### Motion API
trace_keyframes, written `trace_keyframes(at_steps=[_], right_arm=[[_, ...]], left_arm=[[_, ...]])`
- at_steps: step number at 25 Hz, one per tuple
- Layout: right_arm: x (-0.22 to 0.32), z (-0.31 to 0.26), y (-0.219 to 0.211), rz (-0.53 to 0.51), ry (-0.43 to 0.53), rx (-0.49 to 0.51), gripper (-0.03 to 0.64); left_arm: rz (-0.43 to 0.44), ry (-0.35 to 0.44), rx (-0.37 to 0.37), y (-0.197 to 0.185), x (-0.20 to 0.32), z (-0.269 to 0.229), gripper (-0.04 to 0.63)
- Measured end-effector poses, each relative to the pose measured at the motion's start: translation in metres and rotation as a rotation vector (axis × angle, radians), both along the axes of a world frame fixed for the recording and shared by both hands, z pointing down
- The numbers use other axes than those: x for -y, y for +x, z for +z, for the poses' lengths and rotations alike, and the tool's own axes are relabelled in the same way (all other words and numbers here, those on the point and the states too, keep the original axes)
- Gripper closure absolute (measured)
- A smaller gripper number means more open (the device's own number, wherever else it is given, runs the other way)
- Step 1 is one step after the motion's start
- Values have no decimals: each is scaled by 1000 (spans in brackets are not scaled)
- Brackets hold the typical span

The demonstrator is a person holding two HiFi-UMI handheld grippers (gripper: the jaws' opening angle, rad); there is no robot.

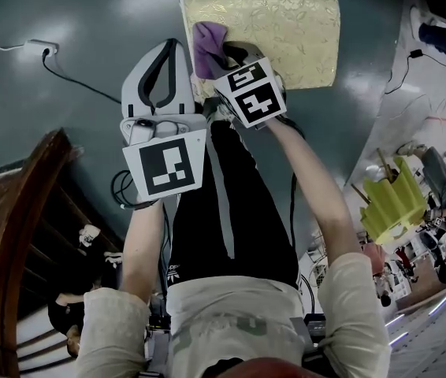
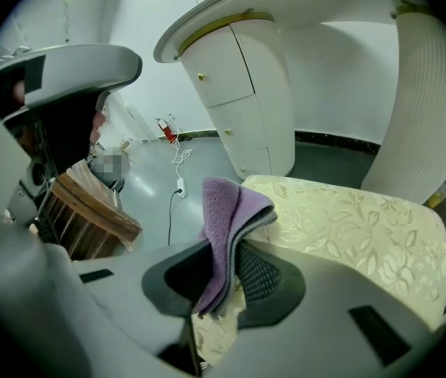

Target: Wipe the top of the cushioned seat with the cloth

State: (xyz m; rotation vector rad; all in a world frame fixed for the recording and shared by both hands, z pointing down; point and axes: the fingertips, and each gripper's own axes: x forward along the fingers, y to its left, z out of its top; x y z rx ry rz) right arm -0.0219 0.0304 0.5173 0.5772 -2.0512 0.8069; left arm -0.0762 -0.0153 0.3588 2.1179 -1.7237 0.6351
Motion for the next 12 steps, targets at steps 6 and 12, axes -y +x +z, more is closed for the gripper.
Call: trace_keyframes(at_steps=[6,12], right_arm=[[13,-2,43,25,30,-57,529],[31,0,112,55,53,-163,529]], left_arm=[[26,0,3,14,-1,-1,589],[50,2,13,24,0,-2,589]])
